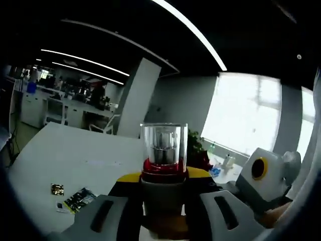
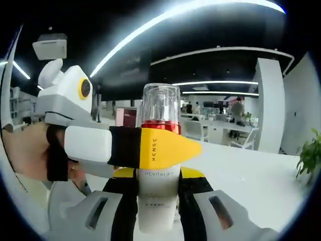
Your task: Arrange the skincare products in the storage area until every visible bottle or jar stands upright without overlapping.
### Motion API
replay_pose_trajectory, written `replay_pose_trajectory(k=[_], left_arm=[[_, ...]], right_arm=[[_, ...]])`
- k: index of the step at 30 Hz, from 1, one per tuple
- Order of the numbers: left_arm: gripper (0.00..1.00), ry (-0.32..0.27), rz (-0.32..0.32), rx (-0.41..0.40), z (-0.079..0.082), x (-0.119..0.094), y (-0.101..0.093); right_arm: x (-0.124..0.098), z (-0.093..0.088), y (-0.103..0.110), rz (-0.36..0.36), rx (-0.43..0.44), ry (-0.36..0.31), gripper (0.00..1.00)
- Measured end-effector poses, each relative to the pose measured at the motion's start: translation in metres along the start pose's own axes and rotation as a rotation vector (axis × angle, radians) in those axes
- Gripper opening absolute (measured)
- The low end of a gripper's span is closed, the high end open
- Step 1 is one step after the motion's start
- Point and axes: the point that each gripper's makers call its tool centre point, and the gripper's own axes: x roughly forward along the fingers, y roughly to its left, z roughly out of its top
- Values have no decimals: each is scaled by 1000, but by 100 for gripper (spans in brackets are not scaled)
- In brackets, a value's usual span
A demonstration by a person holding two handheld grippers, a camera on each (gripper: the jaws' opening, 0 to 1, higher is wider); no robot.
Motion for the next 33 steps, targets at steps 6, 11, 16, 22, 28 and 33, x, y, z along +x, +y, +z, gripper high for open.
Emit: replay_pose_trajectory(k=[6, 11, 16, 22, 28, 33], left_arm=[[26, 33, -193, 55, 3, -5, -16], [26, 84, -416, 105, 4, -18, -37], [26, 86, -569, 139, 6, -29, -59], [26, 114, -685, 174, -2, -38, -67], [26, 168, -692, 227, -14, -32, -64], [26, 186, -689, 281, -26, -27, -68]], right_arm=[[-7, 7, 10, 155, -7, -41, 32], [-20, 17, 26, 427, 46, -66, 34], [-31, 23, 38, 605, 50, -84, 33], [-38, 21, 45, 691, 26, -60, 31], [-34, 7, 44, 663, 17, -8, 29], [-37, -2, 37, 640, -2, -18, 28]])
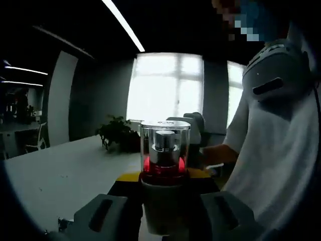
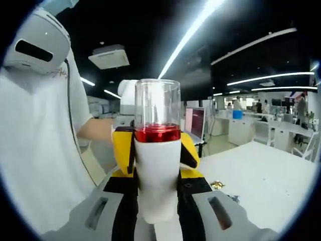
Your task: Arrange the skincare products in the storage area until every visible bottle or jar stands upright without overlapping.
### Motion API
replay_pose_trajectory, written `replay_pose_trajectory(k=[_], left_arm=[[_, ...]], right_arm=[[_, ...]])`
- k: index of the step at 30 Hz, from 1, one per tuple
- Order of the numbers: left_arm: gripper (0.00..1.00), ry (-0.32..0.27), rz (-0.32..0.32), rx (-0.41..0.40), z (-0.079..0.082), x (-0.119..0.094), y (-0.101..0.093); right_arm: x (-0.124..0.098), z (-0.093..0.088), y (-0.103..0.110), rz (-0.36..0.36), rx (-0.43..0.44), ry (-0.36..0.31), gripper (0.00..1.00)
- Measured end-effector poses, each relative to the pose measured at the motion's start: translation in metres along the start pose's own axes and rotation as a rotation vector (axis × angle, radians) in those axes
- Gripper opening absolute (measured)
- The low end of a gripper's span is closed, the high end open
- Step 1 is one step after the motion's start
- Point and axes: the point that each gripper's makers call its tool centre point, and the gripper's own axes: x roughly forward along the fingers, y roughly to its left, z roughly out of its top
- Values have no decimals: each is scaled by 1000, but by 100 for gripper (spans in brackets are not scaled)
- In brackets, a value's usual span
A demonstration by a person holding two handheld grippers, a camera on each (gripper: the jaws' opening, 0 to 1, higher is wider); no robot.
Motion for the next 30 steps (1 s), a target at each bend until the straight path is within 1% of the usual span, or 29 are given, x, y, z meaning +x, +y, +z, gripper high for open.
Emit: replay_pose_trajectory(k=[1, 2, 3, 4, 5, 6, 10, 11, 12, 14, 18, 19, 25, 30], left_arm=[[26, 21, 4, 25, -3, 2, 0], [26, 60, 20, 78, -9, 3, 2], [26, 93, 41, 82, -15, 3, 6], [26, 135, 47, 90, -23, 3, 7], [26, 145, 41, 89, -27, 4, 7], [26, 136, 35, 80, -29, 8, 6], [26, 152, 35, 53, -41, 11, 5], [26, 164, 34, 54, -45, 12, 4], [26, 194, 31, 56, -54, 13, 4], [26, 230, 26, 62, -66, 14, 4], [25, 265, 13, 38, -86, 19, 6], [25, 268, 10, 30, -89, 20, 7], [25, 309, -5, 11, -109, 30, 9], [25, 371, -26, 20, -126, 34, 12]], right_arm=[[-2, -4, -1, -11, -22, 16, 28], [-3, -8, -2, -19, -25, 30, 28], [-6, -16, -6, -50, -45, 61, 28], [-7, -22, -8, -58, -68, 84, 28], [-8, -26, -8, -58, -75, 100, 28], [-8, -29, -7, -58, -72, 98, 28], [-10, -42, -6, -61, -53, 82, 28], [-9, -48, -6, -67, -62, 91, 28], [-9, -53, -6, -71, -81, 103, 28], [-9, -64, -6, -75, -97, 122, 28], [-11, -84, -8, -83, -90, 140, 28], [-12, -86, -8, -85, -86, 140, 28], [-14, -111, -14, -102, -73, 152, 29], [-12, -129, -18, -115, -61, 146, 29]])
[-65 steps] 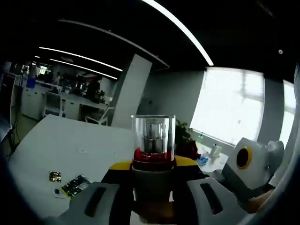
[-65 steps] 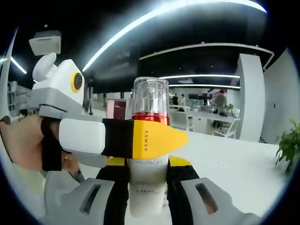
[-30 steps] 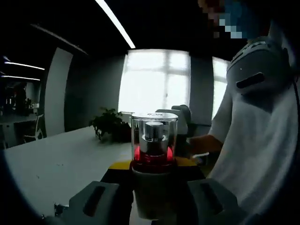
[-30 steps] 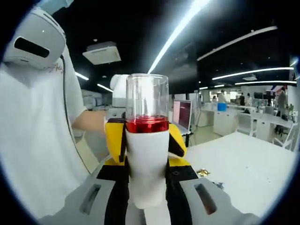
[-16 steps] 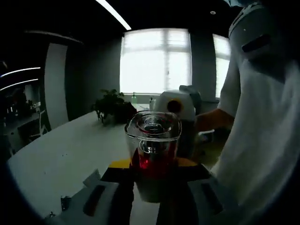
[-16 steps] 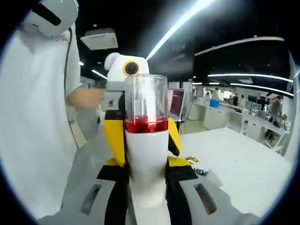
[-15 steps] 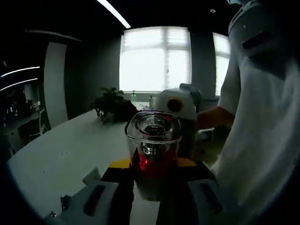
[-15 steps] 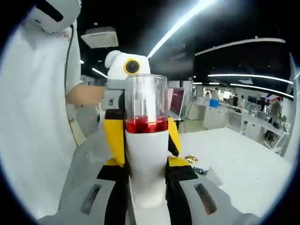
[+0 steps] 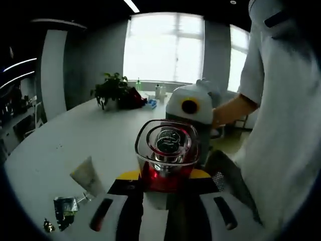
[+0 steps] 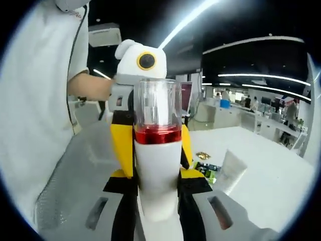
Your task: Arrange the skincare products in the storage area until every visible bottle or jar stands upright without overlapping.
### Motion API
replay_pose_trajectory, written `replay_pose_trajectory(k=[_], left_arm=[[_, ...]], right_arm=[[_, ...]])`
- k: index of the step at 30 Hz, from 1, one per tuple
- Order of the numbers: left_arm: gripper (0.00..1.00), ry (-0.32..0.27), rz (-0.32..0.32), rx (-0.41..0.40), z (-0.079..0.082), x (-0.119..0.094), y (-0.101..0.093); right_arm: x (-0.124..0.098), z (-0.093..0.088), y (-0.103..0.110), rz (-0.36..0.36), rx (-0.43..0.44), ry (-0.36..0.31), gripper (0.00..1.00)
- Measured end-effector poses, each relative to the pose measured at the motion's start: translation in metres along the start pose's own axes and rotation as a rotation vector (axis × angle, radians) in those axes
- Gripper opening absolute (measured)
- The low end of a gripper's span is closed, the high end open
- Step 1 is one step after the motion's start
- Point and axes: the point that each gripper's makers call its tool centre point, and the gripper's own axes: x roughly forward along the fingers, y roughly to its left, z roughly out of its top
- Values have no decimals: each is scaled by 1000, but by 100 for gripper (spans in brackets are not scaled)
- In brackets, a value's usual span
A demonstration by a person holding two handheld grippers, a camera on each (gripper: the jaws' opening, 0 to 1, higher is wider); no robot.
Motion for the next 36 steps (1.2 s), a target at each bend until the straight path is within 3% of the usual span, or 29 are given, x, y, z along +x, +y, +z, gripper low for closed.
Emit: replay_pose_trajectory(k=[7, 18, 28, 36], left_arm=[[25, 61, -14, 0, -25, 16, 9], [25, 117, -45, -18, -61, 38, 23], [25, 150, -58, -2, -82, 56, 36], [25, 163, -69, 3, -95, 68, 43]], right_arm=[[6, -29, -5, 9, 32, 27, 30], [15, -75, -10, 18, 68, 127, 30], [18, -106, -22, -18, 47, 182, 30], [16, -120, -26, -28, 42, 210, 30]])
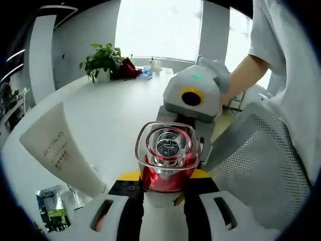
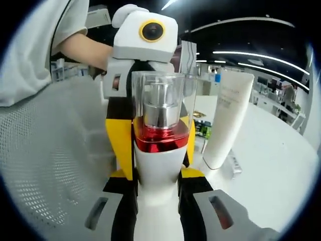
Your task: Arrange the skincare products in the storage area until every visible bottle or jar stands upright without overlapping.
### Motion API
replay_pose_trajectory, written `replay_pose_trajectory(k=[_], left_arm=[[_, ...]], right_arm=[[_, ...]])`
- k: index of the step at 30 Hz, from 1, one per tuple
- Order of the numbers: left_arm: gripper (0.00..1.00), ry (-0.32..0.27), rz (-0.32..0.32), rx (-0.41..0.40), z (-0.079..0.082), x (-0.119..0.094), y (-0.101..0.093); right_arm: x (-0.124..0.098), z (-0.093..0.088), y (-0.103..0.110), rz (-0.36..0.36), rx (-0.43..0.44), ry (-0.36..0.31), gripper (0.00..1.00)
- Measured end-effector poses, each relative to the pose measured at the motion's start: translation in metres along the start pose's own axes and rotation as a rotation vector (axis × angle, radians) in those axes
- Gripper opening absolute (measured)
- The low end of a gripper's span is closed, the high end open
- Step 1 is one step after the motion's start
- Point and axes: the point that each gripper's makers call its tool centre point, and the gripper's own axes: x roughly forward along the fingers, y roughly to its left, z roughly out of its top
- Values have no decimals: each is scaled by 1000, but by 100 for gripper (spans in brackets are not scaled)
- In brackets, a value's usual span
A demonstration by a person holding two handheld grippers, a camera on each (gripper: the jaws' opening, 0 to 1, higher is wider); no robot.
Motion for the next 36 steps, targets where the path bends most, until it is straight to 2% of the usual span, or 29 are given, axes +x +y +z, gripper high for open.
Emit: replay_pose_trajectory(k=[9, 16, 21, 23, 24, 25, 28, 36], left_arm=[[25, 7, 8, 31, -3, 3, 5], [26, -28, 20, 52, -1, 6, 7], [26, -52, 31, 12, 2, 7, 9], [28, -75, 57, -10, 3, 7, 12], [29, -79, 68, -20, 2, 7, 14], [30, -60, 86, -33, -3, 6, 15], [34, -80, 116, -64, -5, 3, 17], [42, -122, 202, -163, -10, -15, 25]], right_arm=[[1, -4, -5, -19, -11, 5, 30], [0, -5, -8, -31, -49, 10, 30], [-1, -7, -11, -24, -39, 12, 30], [-2, -7, -14, -19, -37, 17, 29], [-2, -7, -15, -16, -35, 18, 29], [-2, -8, -16, -9, -37, 21, 29], [-4, -9, -18, 4, -31, 23, 29], [-5, -11, -28, 7, -10, 25, 29]])
